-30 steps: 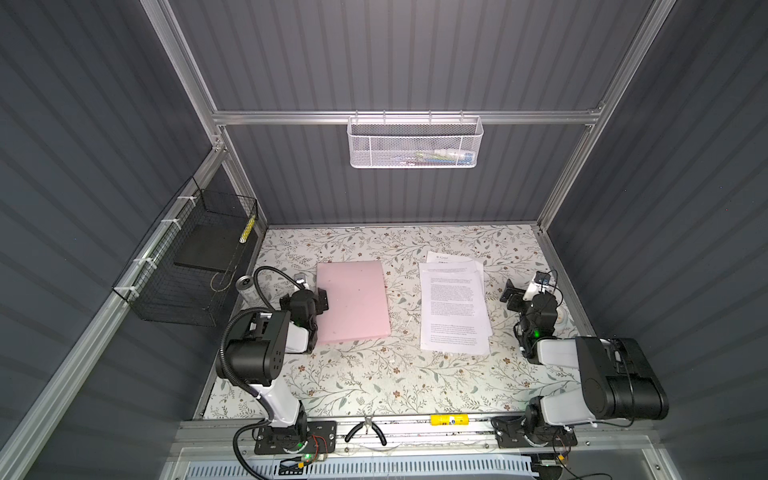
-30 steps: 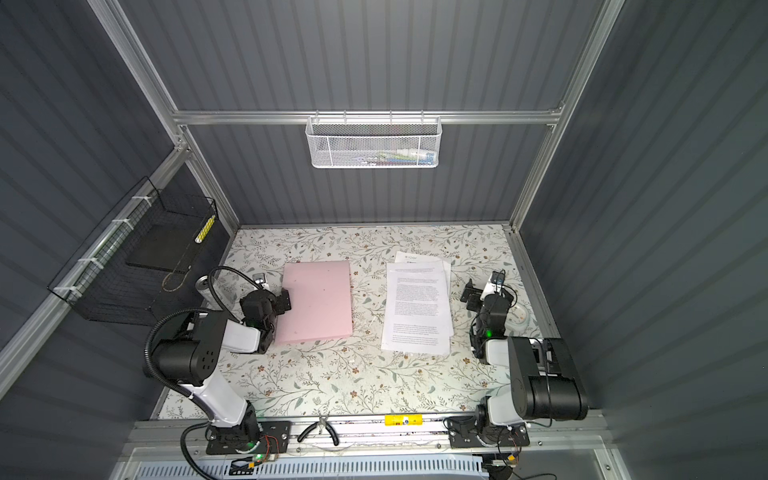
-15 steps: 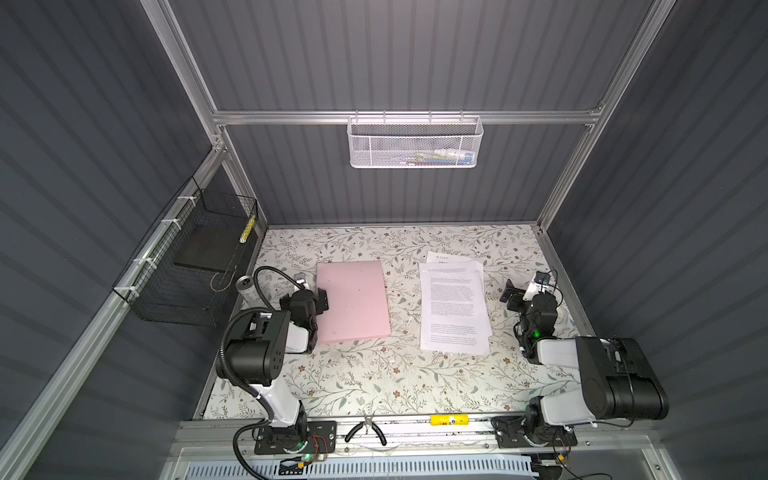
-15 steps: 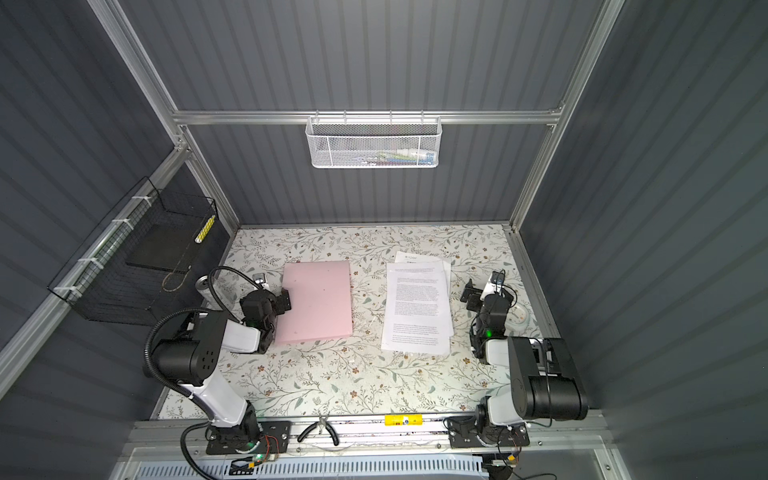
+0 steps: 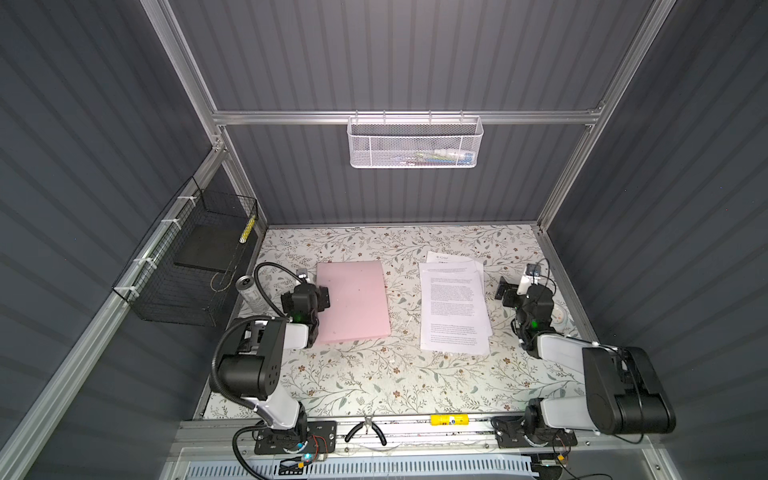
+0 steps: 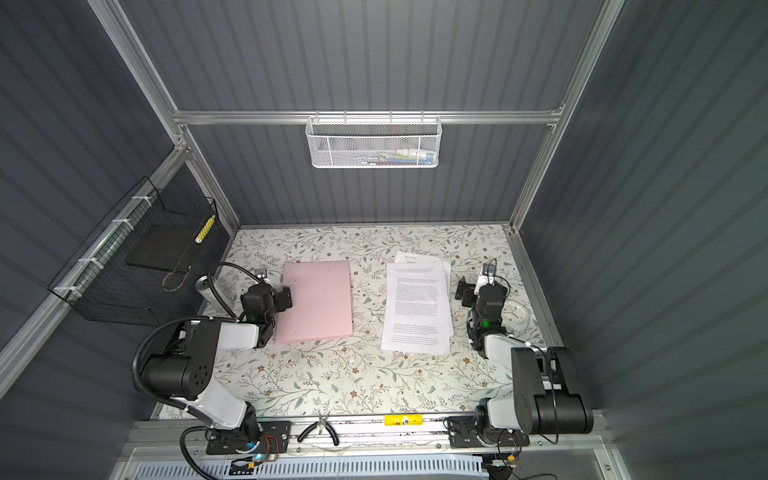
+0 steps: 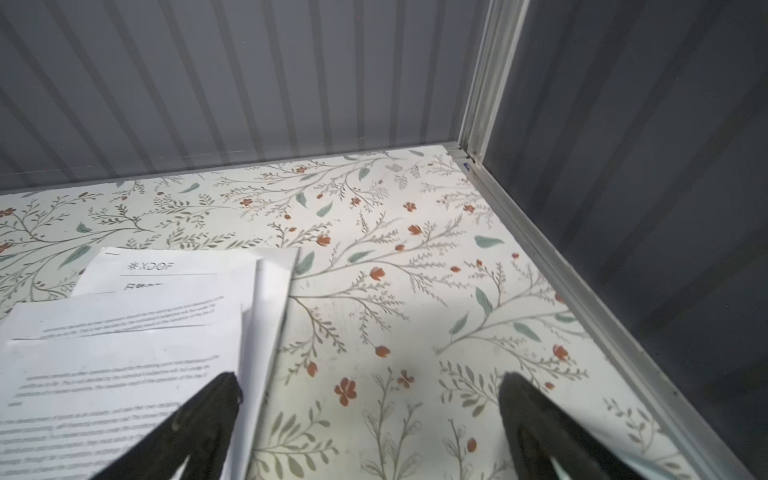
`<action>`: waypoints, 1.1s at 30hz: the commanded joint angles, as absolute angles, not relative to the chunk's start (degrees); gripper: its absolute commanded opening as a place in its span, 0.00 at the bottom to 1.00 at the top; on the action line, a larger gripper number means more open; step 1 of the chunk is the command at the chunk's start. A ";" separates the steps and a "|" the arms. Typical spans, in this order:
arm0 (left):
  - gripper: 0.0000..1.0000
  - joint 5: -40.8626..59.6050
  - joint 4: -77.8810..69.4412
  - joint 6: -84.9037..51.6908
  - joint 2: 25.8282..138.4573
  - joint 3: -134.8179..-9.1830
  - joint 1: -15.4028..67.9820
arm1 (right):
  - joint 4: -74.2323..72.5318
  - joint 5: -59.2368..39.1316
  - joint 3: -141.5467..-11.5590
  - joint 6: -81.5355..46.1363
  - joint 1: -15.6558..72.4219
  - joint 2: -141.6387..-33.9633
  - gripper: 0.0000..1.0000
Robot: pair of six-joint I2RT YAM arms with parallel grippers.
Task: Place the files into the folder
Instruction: 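Move the right gripper over the pink folder while the left gripper approaches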
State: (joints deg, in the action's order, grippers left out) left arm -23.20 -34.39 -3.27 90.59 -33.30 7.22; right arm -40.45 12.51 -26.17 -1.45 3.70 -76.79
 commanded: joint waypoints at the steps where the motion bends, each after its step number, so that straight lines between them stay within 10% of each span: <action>1: 1.00 -23.86 -18.46 -9.99 84.79 -38.57 8.70 | -23.84 20.51 -34.83 -0.23 8.69 -72.90 0.99; 9: 1.00 -11.95 2.92 -24.09 77.99 -46.78 9.58 | -3.68 21.97 -50.93 -9.85 22.06 -75.13 0.99; 22: 1.00 6.30 4.68 -24.49 79.71 -46.50 9.43 | 3.12 -26.02 -68.55 -34.51 27.22 -98.49 0.97; 33: 1.00 11.10 7.82 -25.61 83.63 -43.66 4.71 | 3.02 -35.24 -75.85 -38.58 31.53 -112.94 0.85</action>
State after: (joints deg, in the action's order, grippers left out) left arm 8.69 6.33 -24.40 83.24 -45.08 5.37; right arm 2.87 -30.87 -73.60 -36.53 30.70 -111.00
